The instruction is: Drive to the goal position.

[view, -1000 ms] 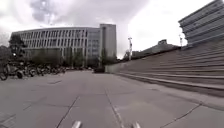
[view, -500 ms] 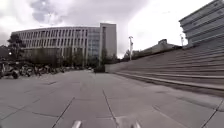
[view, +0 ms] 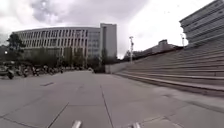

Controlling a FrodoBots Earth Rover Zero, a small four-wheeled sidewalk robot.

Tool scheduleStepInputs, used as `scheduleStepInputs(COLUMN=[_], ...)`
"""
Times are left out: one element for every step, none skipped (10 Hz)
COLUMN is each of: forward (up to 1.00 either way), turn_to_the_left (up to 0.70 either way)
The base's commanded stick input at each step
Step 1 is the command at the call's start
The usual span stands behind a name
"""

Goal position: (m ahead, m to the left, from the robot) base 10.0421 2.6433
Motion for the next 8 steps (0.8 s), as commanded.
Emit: scheduleStepInputs(forward=[0.70, 0.70, 0.70, 0.70, 0.70, 0.70, 0.70, 0.70], turn_to_the_left=[0.00, 0.00, 0.04, 0.19, 0.32, 0.35, 0.35, 0.35])
